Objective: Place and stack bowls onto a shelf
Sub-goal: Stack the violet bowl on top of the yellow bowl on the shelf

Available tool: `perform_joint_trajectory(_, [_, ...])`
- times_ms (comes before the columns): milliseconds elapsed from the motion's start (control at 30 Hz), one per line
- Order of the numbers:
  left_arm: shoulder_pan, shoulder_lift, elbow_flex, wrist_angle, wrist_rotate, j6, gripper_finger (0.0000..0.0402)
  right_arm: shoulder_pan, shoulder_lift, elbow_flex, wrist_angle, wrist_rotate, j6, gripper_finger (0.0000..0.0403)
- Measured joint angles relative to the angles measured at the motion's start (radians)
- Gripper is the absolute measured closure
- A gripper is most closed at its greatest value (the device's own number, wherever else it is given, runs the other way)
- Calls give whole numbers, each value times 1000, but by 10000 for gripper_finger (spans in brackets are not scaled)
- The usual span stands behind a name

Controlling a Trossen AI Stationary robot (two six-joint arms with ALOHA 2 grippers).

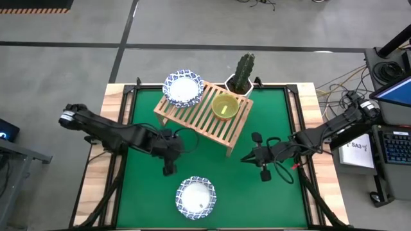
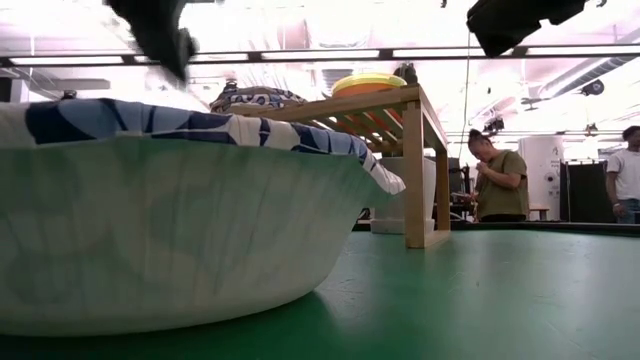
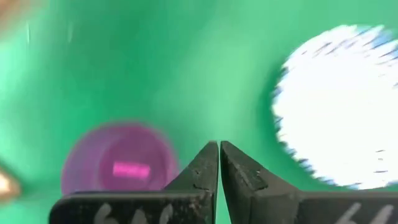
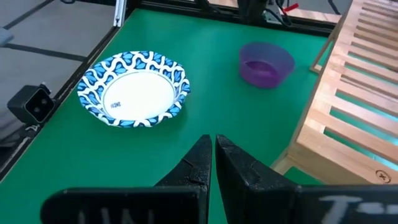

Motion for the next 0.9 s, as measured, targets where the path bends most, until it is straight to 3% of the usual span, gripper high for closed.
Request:
perform_joint_trajectory(133, [-16, 0, 152, -37, -3, 66, 401, 0, -6, 0, -13, 0, -7, 390])
perform_joint_trajectory(267, [-16, 2, 179, -94, -37, 65, 401, 0, -6, 0, -19, 0, -6, 390])
perform_joint_trajectory(400, [-16, 3, 99, -104, 6, 14, 379, 0, -6, 0, -19, -1, -7, 390])
perform_joint_trajectory(600, [-16, 4, -82, -73, 21, -63, 293, 0, -6, 0, -18, -1, -7, 390])
perform_joint_trajectory(767, [-15, 15, -229, 40, -10, -37, 227, 0, -6, 0, -18, -1, -4, 390])
perform_joint_trajectory(900, [-14, 32, -304, 173, -17, 13, 210, 0, -6, 0, -18, -1, 4, 390])
